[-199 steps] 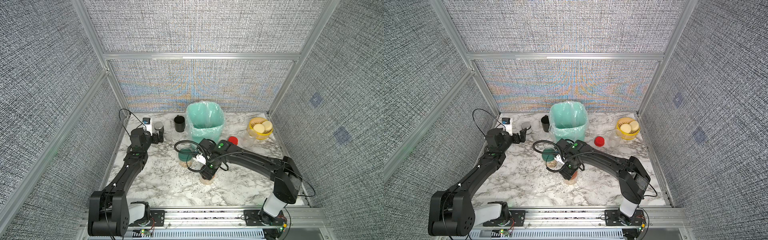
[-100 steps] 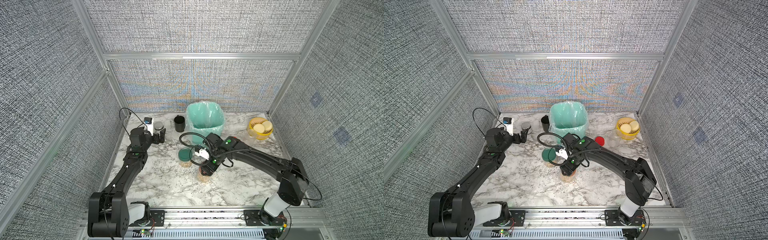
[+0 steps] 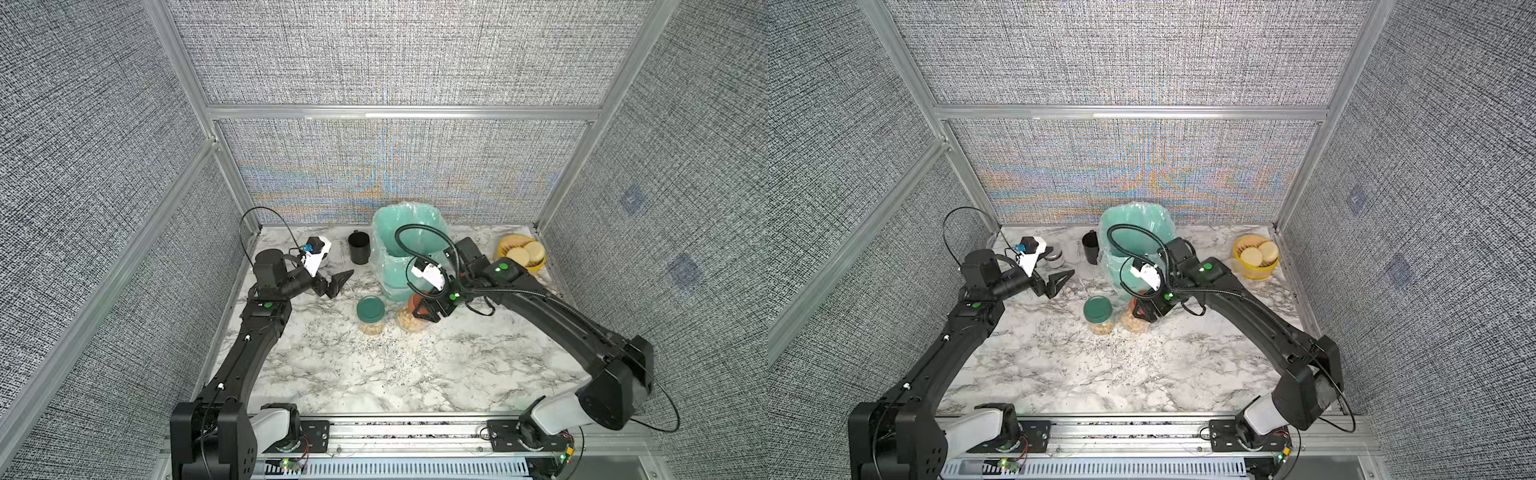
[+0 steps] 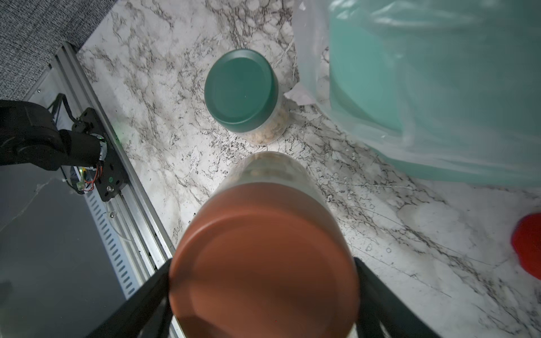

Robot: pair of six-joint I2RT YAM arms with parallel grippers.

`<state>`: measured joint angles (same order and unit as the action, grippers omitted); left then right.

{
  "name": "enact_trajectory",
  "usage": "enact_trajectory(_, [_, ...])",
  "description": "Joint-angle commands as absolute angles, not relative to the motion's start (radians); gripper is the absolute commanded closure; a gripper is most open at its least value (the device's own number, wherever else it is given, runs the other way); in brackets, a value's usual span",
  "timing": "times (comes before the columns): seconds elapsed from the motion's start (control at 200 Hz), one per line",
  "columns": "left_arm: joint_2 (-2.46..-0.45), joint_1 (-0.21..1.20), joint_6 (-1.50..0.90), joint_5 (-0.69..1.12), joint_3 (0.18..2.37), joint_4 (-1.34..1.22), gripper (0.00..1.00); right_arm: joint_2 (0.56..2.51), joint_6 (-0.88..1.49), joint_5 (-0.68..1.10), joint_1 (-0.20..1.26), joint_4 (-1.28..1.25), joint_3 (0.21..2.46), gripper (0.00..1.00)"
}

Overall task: Empty moldy peanuts from jars
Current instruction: Pick up the jar from the center of the board.

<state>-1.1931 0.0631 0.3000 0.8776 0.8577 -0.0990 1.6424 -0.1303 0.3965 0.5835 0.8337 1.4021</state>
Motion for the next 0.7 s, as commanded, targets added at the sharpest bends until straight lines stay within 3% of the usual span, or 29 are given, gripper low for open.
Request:
enact_trajectory(0.0, [-1.222,0.067,0.495,1.128,0.92,0.128,0.0,1.628,-0.179,0.483,0.558,0.784,1.441,1.0])
enact_trajectory(0.2, [-1.241,0.114,0.629,1.22,0.989,0.29,0.01,1.612,-0.22,0.544,0.525,0.814,1.52,1.0])
enact_trajectory(0.345, [-1.27,0.189,0.656,1.178,1.015,0.311,0.01,1.599,-0.22,0.561,0.52,0.801,1.553,1.0])
enact_trajectory(0.696, [-1.319,0.314,0.491,1.025,1.005,0.081,0.01,1.593,-0.202,0.607,0.519,0.746,1.605,1.0])
